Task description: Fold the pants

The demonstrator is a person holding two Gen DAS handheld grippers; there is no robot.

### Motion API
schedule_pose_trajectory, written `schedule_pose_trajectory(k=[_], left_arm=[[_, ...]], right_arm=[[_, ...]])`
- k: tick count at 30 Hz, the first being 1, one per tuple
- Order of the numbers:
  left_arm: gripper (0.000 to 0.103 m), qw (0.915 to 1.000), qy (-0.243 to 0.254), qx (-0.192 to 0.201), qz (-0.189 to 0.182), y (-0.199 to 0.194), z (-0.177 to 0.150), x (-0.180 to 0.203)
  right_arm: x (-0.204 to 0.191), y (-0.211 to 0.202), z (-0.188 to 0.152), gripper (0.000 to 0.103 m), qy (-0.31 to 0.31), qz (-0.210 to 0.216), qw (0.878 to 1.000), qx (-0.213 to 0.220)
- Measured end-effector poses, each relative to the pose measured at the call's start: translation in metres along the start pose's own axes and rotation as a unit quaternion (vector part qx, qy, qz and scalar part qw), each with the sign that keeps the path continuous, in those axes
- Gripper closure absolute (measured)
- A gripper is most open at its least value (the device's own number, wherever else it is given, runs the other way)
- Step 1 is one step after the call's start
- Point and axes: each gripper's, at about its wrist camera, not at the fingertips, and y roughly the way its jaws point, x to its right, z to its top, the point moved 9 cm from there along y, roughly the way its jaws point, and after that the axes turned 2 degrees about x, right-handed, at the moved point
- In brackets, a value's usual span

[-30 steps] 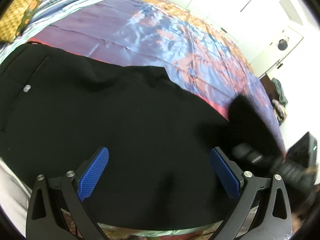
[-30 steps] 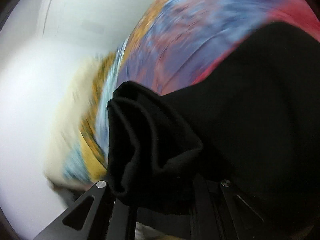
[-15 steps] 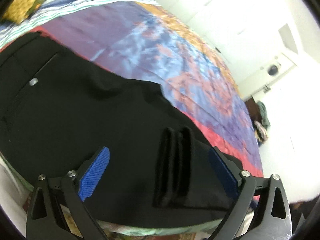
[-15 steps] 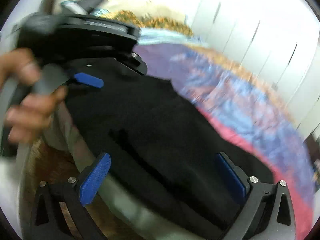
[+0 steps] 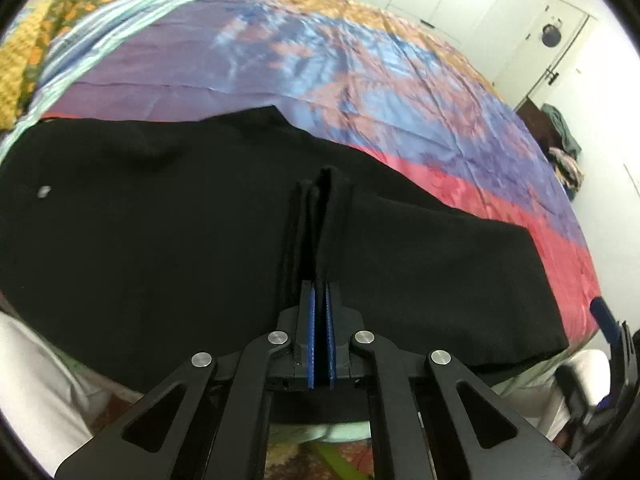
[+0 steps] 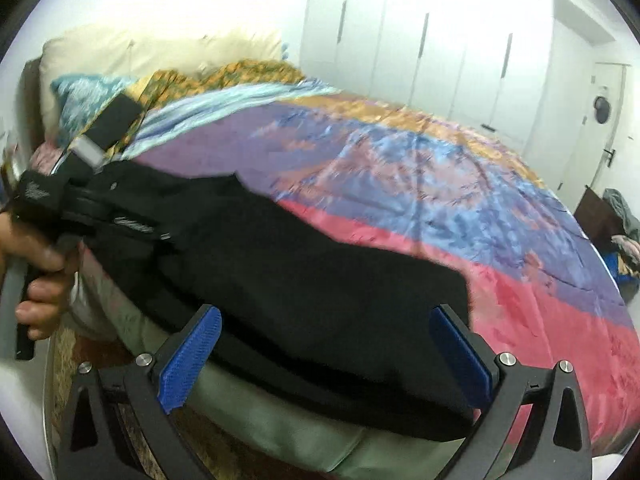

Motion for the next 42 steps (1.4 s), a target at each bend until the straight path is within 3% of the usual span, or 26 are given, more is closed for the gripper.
schedule_pose_trajectory(k=[2,5,6,8,9,10,11,15,17,21,23,27,31,34,36,38,41,42], left_arm=[[0.099,0.9998,0.013,-0.014,0.000,0.011,-0.006,-0.002],[0.094,0.9995,0.029,-0.010,0.004,0.015,-0.005,0.001],[0.086,0.9995,0.031,-0.007,0.007,0.014,-0.004,0.002],[0.054,0.9996,0.027,0.002,0.006,0.008,-0.001,0.002],[0.031,0.9996,0.020,0.014,0.015,0.004,0.002,-0.002],[0.021,0.9992,0.012,0.027,0.026,0.002,0.005,-0.006],[0.021,0.9989,0.005,0.033,0.033,0.003,0.006,-0.010],[0.023,0.9978,0.025,-0.012,0.060,0.028,-0.002,-0.016],[0.023,0.9970,0.039,-0.005,0.067,0.029,-0.003,-0.012],[0.039,0.9961,0.064,-0.001,0.060,0.031,-0.006,-0.004],[0.040,0.9946,0.081,0.001,0.065,0.032,-0.008,-0.001],[0.040,0.9946,0.081,0.003,0.065,0.033,-0.006,-0.003],[0.040,0.9947,0.081,0.003,0.064,0.034,-0.004,-0.002],[0.040,0.9949,0.080,0.004,0.061,0.034,-0.005,-0.003],[0.039,0.9949,0.080,0.004,0.061,0.035,-0.005,-0.003],[0.039,0.9948,0.081,0.004,0.062,0.034,-0.005,-0.003],[0.039,0.9947,0.083,0.004,0.060,0.034,-0.005,-0.004],[0.039,0.9946,0.084,0.005,0.060,0.034,-0.005,-0.004]], right_arm=[[0.008,0.002,0.001,0.000,0.027,0.003,1.000,-0.004],[0.008,0.026,-0.016,0.000,0.071,0.050,0.994,-0.060],[0.005,0.037,-0.025,0.000,0.083,0.070,0.990,-0.086],[0.002,0.051,-0.038,0.000,0.093,0.084,0.985,-0.118],[0.000,0.053,-0.041,0.000,0.089,0.082,0.985,-0.121],[-0.001,0.053,-0.040,0.000,0.081,0.079,0.986,-0.119],[-0.003,0.054,-0.040,0.000,0.075,0.078,0.987,-0.118],[-0.007,0.058,-0.043,0.000,0.060,0.070,0.988,-0.122],[-0.009,0.059,-0.044,0.000,0.052,0.066,0.989,-0.122],[-0.009,0.058,-0.045,0.000,0.044,0.063,0.989,-0.124],[-0.006,0.052,-0.037,0.000,0.059,0.072,0.988,-0.121],[0.026,0.029,0.008,0.000,0.135,0.093,0.984,-0.066],[0.066,0.034,0.042,0.000,0.155,0.101,0.981,-0.052],[0.090,0.043,0.047,0.000,0.166,0.097,0.980,-0.049],[0.097,0.053,0.035,0.000,0.179,0.106,0.976,-0.062],[0.098,0.071,0.006,0.000,0.191,0.118,0.969,-0.105],[0.094,0.103,-0.065,0.004,0.204,0.119,0.946,-0.222],[0.095,0.101,-0.067,0.007,0.205,0.118,0.949,-0.211]])
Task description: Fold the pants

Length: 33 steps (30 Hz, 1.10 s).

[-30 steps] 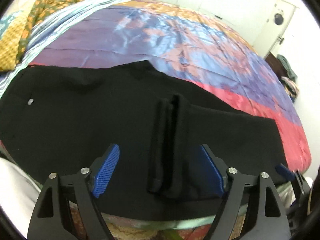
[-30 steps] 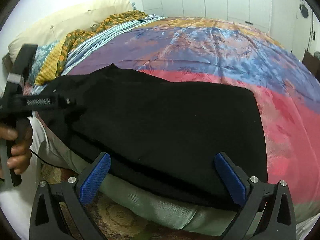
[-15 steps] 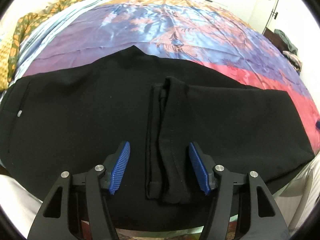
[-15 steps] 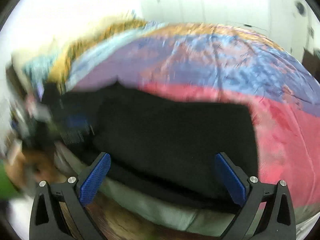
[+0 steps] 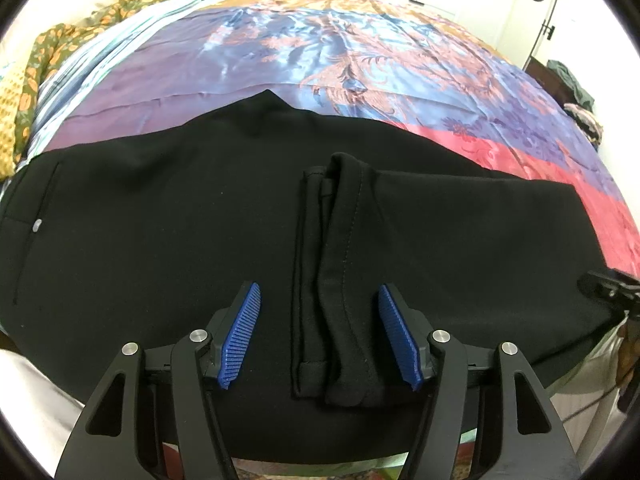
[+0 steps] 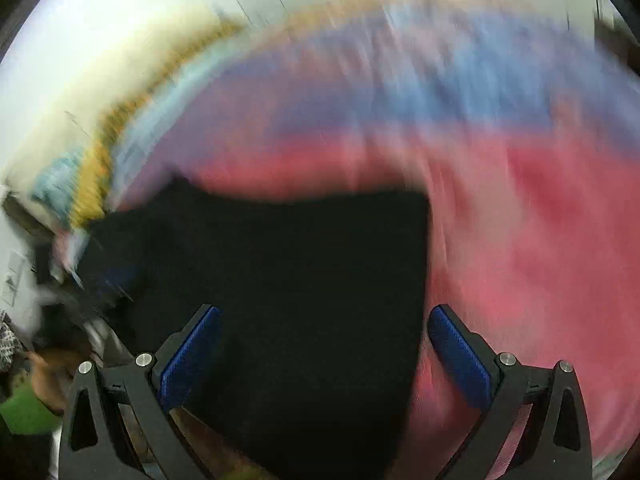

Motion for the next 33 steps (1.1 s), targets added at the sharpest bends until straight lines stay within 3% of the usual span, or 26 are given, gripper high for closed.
schedule_pose_trajectory(k=[2,4,9,12,15,26,33], left_arm=[[0.038,1.0000,0.000,0.001,0.000,0.000,0.000,0.000],[0.038,1.0000,0.000,0.000,0.002,0.000,0.000,0.000],[0.038,1.0000,0.000,-0.001,0.003,0.000,0.000,0.001],[0.038,1.0000,0.000,-0.001,0.003,0.000,0.000,0.001],[0.038,1.0000,0.002,-0.001,0.004,0.000,0.000,0.002],[0.038,1.0000,0.000,-0.004,0.003,0.001,0.000,0.002],[0.038,1.0000,-0.001,-0.005,0.002,0.002,0.000,0.002]], right_arm=[[-0.002,-0.017,0.004,0.007,0.002,-0.017,1.000,0.022],[-0.012,-0.038,0.013,0.007,0.005,-0.005,0.999,0.047],[-0.047,-0.073,0.019,0.007,-0.059,0.001,0.993,0.099],[-0.056,-0.053,0.001,0.007,-0.062,0.024,0.995,0.069],[-0.046,-0.022,-0.023,0.006,-0.055,0.015,0.998,0.028],[-0.047,-0.018,-0.024,0.004,-0.057,0.019,0.997,0.041],[-0.049,-0.022,-0.012,0.003,-0.036,0.017,0.999,-0.008]])
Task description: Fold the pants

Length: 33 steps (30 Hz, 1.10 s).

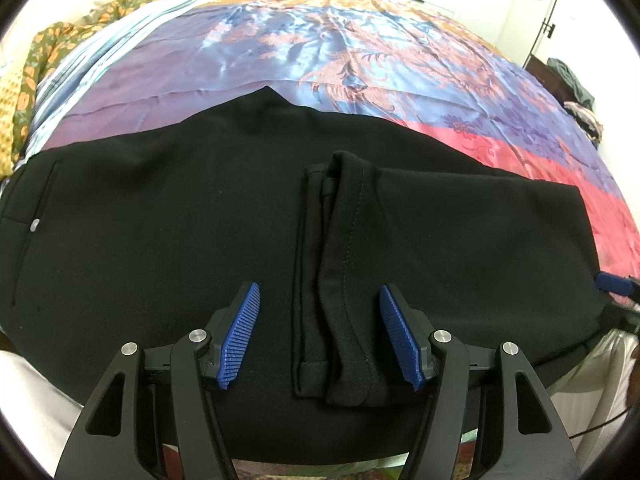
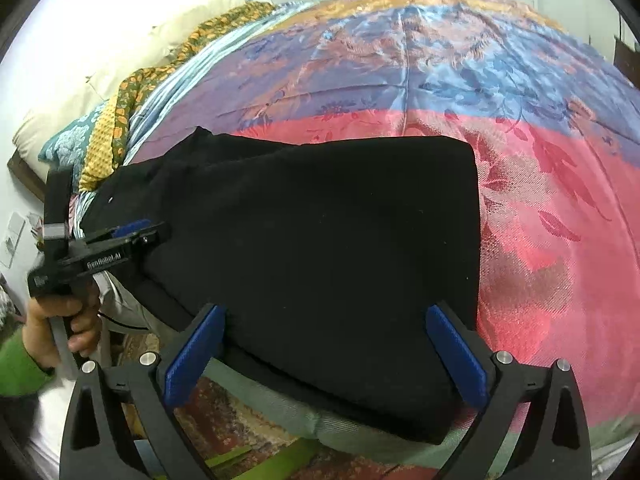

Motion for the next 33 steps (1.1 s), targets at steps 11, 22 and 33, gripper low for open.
schedule_pose_trajectory(k=[11,22,33], left_arm=[[0.038,1.0000,0.001,0.000,0.000,0.001,0.000,0.000],[0.037,1.0000,0.003,-0.002,-0.001,0.001,-0.001,0.001],[0.036,1.0000,0.006,-0.003,-0.004,0.002,-0.001,0.000]], right_arm=[[0.015,-0.012,0.060,0.003,0.033,0.004,0.999,0.031],[0.037,-0.007,0.050,0.002,0.052,-0.035,0.998,0.024],[-0.010,0.020,-0.017,0.002,-0.035,-0.013,0.999,-0.028]])
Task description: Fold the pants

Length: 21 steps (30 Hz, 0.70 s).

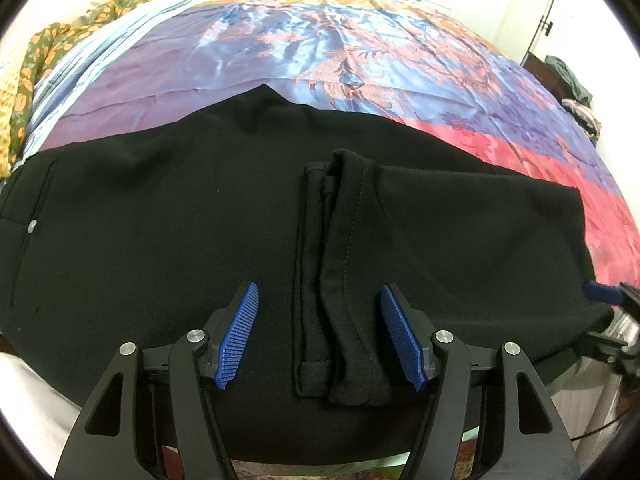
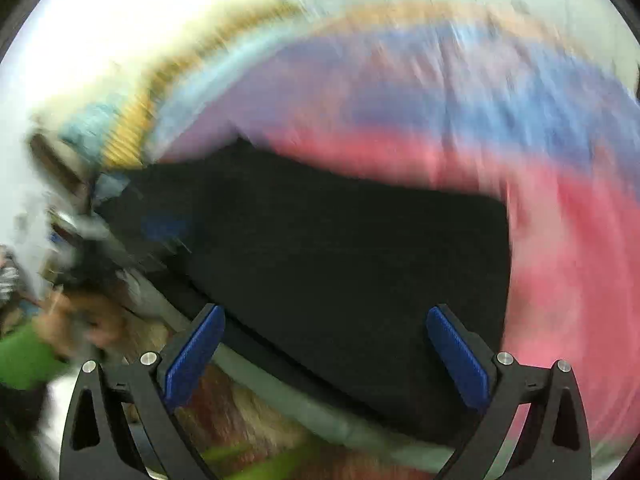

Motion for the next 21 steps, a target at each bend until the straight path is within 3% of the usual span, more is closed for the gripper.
schedule_pose_trajectory(k=[2,17,19,21], left_arm=[[0.036,1.0000,0.001,0.000,0.000,0.000,0.000,0.000],[0.036,1.0000,0.002,-0.001,0.000,0.001,0.000,0.001],[0.036,1.0000,0.000,-0.001,-0.001,0.001,0.000,0.001],[0.036,1.0000,0.000,-0.001,-0.001,0.001,0.000,0.001]], right_arm=[[-0.001,-0.004,0.001,0.000,-0.010,-0.006,0.999,0.045],[-0.003,-0.006,0.001,0.000,-0.016,-0.011,0.998,0.062],[-0.004,-0.020,0.009,0.001,-0.012,0.008,0.997,0.070],[0.000,-0.050,0.020,0.001,0.006,0.035,0.993,0.115]])
